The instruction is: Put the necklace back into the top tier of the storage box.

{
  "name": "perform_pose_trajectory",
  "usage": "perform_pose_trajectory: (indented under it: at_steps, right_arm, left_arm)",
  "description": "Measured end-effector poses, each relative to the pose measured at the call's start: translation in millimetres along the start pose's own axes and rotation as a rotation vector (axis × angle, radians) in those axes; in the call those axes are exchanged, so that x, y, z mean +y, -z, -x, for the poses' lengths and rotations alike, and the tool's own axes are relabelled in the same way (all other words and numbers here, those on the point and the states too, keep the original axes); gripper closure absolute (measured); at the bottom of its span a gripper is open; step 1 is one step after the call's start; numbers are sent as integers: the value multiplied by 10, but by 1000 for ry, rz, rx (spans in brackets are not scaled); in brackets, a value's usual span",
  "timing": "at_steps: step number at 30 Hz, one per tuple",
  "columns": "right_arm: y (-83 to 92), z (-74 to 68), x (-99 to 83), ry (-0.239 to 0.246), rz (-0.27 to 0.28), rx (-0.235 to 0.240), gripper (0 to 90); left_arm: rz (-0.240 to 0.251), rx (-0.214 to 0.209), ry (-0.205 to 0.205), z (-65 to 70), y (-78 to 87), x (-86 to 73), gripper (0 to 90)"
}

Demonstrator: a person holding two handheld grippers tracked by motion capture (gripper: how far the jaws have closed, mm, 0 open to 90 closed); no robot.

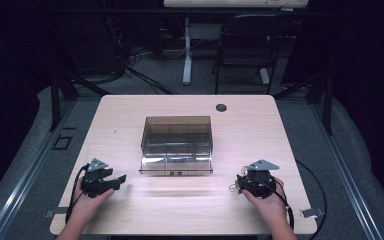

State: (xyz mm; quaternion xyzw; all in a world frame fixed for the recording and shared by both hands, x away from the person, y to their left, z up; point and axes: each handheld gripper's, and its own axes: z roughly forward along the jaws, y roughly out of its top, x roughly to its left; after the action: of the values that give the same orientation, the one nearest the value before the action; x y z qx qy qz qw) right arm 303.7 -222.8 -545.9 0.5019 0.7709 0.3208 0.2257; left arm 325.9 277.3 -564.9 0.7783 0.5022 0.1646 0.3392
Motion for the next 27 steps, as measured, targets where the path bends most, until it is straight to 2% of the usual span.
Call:
perform_pose_trajectory:
  at_steps: [6,12,16,18,27]
  right_arm:
    - [13,10,13,-17,-16,16,570]
    - [38,-17,19,-17,-21,-14,563]
    - [60,-2,22,-48,-24,15,598]
    - [72,-8,11,-44,-22,22,615]
    - [111,-58,-22,-53,-32,57,675]
  left_arm:
    - [-9,-2,-11,2,-20,-4,391]
    - [-19,-5,-10,15,-29,9,400]
    - [-35,-36,-7,27,-43,7,418]
    - [-45,-39,-19,50,-44,5,421]
    - [-50,-44,-25,47,-50,6,421]
